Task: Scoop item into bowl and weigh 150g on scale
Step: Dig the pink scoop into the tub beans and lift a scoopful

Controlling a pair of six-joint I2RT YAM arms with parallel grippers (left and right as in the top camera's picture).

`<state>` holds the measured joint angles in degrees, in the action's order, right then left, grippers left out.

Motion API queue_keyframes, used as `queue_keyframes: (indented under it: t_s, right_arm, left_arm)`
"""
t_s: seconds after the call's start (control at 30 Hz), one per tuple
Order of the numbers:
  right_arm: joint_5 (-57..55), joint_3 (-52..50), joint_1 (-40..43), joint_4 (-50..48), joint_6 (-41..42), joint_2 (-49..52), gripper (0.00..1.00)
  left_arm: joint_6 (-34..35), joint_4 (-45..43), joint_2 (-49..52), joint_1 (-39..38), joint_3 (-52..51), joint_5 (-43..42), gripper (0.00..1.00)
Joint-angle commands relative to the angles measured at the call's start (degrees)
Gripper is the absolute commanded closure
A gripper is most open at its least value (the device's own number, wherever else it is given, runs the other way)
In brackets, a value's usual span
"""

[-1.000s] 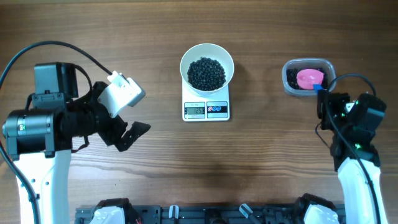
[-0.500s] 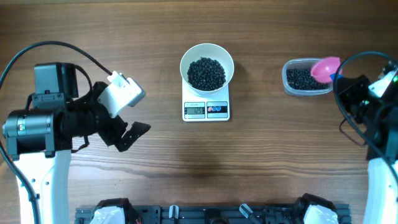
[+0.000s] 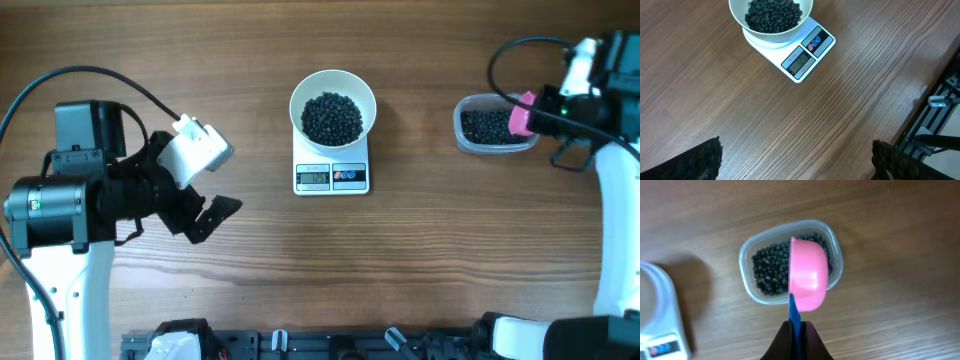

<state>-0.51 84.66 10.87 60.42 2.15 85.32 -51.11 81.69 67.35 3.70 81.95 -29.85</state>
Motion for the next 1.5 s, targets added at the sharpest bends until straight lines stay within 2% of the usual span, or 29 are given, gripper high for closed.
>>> queue_keyframes:
  t_s: [0.0,0.23,0.53,0.63,0.87,1.13,1.27,1.47]
  right_arm:
    - [-7.6,1.5,-3.5,-0.3,-11.1,4.2,0.95]
    - [-10.3,1.4,-7.2,-5.2,-18.9,9.8,0.95]
    - [-10.6,1.2,-7.3,-4.9,-24.7,16.5,0.95]
    - [-7.1,1.2,-7.5,-4.9,-26.0,17.0,0.96]
    - [2.2,1.2,-7.5,-3.2,-25.9,17.0,0.96]
    - [8.1,1.2,-5.9,-2.6,-21.8,17.0,0.96]
    - [10.1,1.2,-2.6,-2.5,-19.3,17.0,0.96]
    - [23.9,1.2,5.4,-1.4,-18.5,17.0,0.96]
  left_arm:
    - [0.5,0.0,0.2,-0.2,-0.2,0.1,0.00]
    - [0.5,0.0,0.2,-0.2,-0.2,0.1,0.00]
    - [0.6,0.0,0.2,-0.2,-0.2,0.1,0.00]
    - [0.5,0.0,0.2,-0.2,-0.2,0.1,0.00]
    - [0.5,0.0,0.2,-0.2,-0.2,0.1,0.00]
    - [0.6,0.0,0.2,-0.2,-0.2,0.1,0.00]
    - [0.5,0.0,0.2,-0.2,-0.2,0.1,0.00]
    - [0.5,0.0,0.2,-0.2,-0.2,0.1,0.00]
